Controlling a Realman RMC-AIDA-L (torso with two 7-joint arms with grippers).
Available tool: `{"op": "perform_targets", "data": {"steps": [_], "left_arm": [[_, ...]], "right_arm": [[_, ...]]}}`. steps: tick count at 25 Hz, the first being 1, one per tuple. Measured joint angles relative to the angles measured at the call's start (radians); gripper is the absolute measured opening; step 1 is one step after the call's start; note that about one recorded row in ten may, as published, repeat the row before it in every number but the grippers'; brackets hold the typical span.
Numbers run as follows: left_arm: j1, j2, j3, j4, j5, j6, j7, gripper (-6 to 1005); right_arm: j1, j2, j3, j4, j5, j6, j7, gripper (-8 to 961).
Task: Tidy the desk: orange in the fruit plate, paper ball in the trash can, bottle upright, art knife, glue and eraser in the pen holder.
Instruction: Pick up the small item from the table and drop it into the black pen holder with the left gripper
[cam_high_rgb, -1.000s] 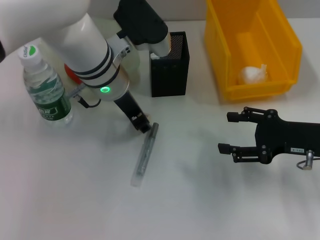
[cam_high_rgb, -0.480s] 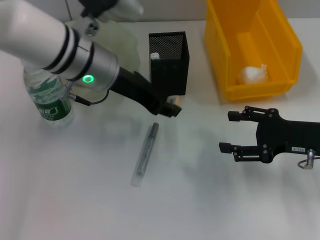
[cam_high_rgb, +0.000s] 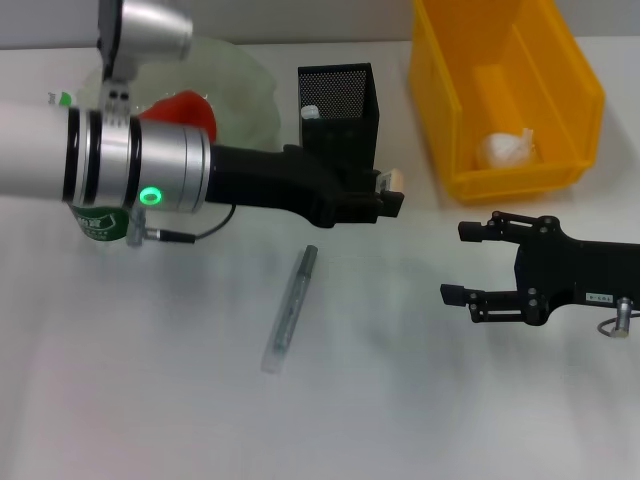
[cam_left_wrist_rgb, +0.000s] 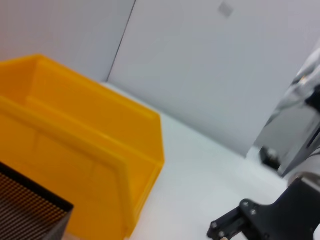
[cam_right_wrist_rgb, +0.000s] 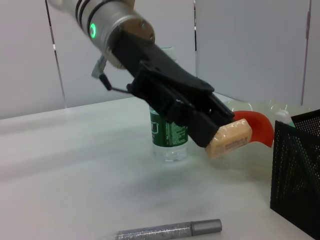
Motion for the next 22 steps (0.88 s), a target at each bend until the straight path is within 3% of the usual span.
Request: {"op": "perform_targets", "data": {"steps": [2, 5, 8, 10, 11, 12, 16, 17, 22], "left_arm": [[0.001, 0.0, 0.001, -0.031, -0.033, 0.001, 0.044, 437], [0.004, -0.007, 0.009, -0.161, -0.196, 0.004, 0.281, 437], [0.004, -0.009, 0.016, -0.241, -0.268, 0.004, 0.389, 438], [0.004, -0.01, 0.054, -0.373, -0.441, 0.006, 0.617, 438], [0.004, -0.01, 0.054, -0.373, -0.441, 0.006, 0.617, 438], [0.007, -0.01, 0.099, -0.454, -0.572, 0.007, 0.77, 438], [0.013, -0.009, 0.175, -0.51, -0.699, 0.007, 0.898, 436], [0.026, -0.01, 0.289, -0.527, -0.823, 0.007, 0.982, 436], [0.054, -0.01, 0.364, -0.52, -0.942, 0.005, 1.036, 433]], "right_arm": [[0.001, 0.0, 0.0, 0.0, -0.001, 0.0, -0.001, 817], [0.001, 0.0, 0.0, 0.0, -0.001, 0.0, -0.007, 816], [0.001, 0.002, 0.0, 0.0, -0.001, 0.001, -0.014, 816], [0.001, 0.003, 0.0, 0.0, 0.0, 0.001, -0.014, 816], [0.001, 0.003, 0.0, 0.0, 0.0, 0.001, -0.014, 816], [0.001, 0.003, 0.002, 0.0, 0.001, 0.002, -0.014, 816], [0.002, 0.005, 0.009, 0.0, 0.002, 0.002, -0.015, 816], [0.002, 0.005, 0.011, 0.0, 0.003, 0.002, -0.016, 816], [0.001, 0.008, 0.039, 0.004, 0.005, -0.001, -0.033, 815]]}}
